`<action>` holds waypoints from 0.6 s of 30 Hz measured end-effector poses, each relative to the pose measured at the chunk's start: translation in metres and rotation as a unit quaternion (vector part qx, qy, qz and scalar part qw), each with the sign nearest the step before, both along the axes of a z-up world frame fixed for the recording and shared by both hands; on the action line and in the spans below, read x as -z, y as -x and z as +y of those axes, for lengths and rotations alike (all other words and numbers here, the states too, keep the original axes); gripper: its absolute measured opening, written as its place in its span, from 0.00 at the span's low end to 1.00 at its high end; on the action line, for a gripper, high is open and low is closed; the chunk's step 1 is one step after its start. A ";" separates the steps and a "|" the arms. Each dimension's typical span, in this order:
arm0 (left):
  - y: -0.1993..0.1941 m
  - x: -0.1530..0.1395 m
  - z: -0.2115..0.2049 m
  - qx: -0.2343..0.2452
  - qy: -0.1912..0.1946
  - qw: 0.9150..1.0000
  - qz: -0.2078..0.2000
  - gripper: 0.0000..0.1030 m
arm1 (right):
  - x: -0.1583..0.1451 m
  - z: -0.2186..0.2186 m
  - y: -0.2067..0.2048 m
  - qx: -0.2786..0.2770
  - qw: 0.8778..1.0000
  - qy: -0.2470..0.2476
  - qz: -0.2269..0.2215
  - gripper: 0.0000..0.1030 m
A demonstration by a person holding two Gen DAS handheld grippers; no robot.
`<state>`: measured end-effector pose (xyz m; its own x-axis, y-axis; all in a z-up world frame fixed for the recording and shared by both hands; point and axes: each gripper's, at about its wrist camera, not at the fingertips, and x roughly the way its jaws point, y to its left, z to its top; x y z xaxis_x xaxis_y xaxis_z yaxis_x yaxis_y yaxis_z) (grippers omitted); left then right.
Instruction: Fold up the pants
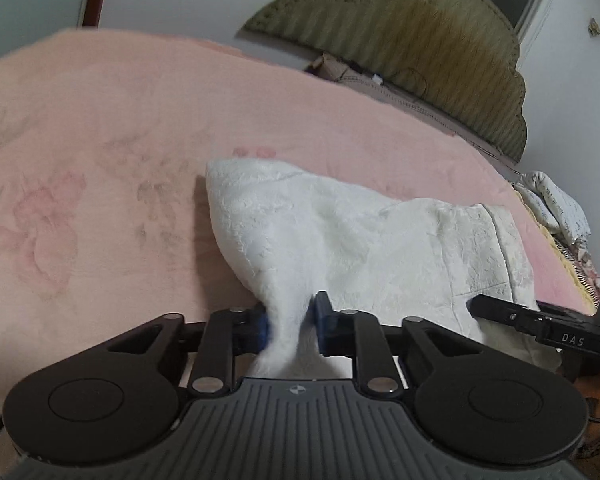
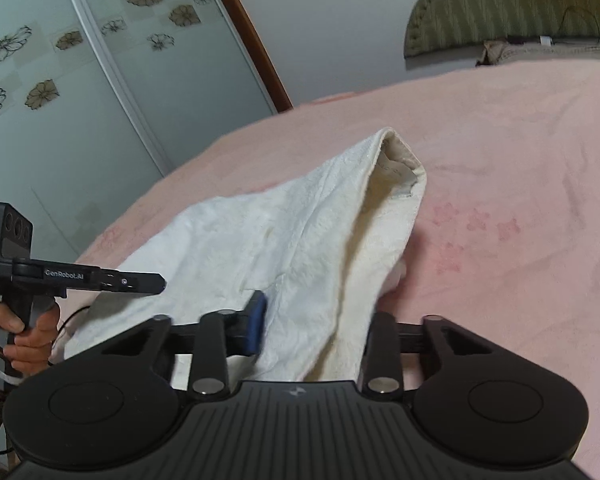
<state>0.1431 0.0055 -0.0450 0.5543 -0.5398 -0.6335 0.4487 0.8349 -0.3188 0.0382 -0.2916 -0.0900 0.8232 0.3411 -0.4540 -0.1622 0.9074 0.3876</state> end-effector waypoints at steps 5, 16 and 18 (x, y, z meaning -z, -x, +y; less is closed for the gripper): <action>0.014 -0.025 -0.003 -0.002 -0.011 0.996 -0.089 0.13 | -0.028 0.011 0.001 0.000 0.999 0.037 -0.040 0.25; -0.066 -0.037 -0.010 -0.049 -0.100 0.984 -0.142 0.30 | -0.052 0.026 -0.108 0.003 0.996 0.061 -0.067 0.30; -0.086 -0.018 -0.010 -0.078 -0.137 0.980 -0.121 0.40 | -0.033 0.030 -0.135 0.017 0.997 0.075 -0.014 0.41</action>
<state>0.2287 -0.0047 -0.0272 0.7691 -0.2641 -0.5820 0.3429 0.9390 0.0270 0.1728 -0.2616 -0.0566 0.8457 0.2434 -0.4749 -0.1400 0.9599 0.2428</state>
